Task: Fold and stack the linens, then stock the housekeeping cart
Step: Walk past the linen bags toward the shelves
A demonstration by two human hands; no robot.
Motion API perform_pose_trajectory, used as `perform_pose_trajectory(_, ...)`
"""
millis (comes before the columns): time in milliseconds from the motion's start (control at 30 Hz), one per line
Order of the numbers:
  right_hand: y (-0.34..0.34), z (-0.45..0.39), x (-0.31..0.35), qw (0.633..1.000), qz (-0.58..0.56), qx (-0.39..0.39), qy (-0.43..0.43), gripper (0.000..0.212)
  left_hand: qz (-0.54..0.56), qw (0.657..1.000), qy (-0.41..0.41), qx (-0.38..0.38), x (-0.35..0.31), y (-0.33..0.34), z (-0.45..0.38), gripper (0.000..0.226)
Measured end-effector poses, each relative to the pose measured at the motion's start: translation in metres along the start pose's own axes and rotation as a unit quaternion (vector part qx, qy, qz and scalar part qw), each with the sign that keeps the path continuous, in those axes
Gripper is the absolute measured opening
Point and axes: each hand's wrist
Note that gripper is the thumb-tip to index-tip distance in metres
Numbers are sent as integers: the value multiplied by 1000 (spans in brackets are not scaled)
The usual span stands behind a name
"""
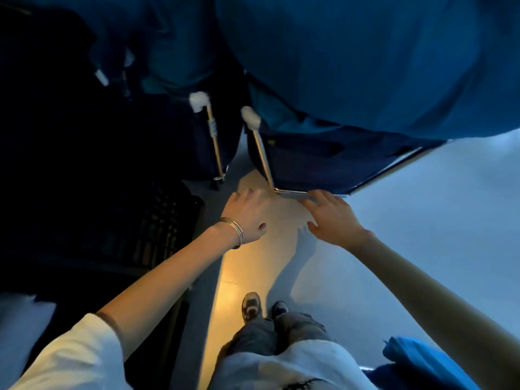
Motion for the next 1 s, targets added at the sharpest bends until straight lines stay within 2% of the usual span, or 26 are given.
perform_pose_trajectory(233, 9, 23, -36, 991, -12, 11, 130, 62, -9, 991, 128, 25, -25, -3, -60, 65)
perform_pose_trajectory(500, 7, 37, -61, 972, -42, 7, 231, 63, -16, 980, 197, 15, -42, -14, -108, 65)
perform_pose_trajectory(767, 6, 48, -124, 960, -64, 13, 273, 63, -24, 968, 249, 39, -94, -26, -163, 61)
perform_pose_trajectory(1000, 2, 71, -214, 955, -71, 15, 286, 62, -15, 963, 264, 53, -178, -51, -226, 63)
Point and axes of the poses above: each hand's wrist, its own z-axis away from the middle knuckle, its own y-axis out of the palm, x = y × z, and after that the axes turned 5 degrees about -x, right-handed
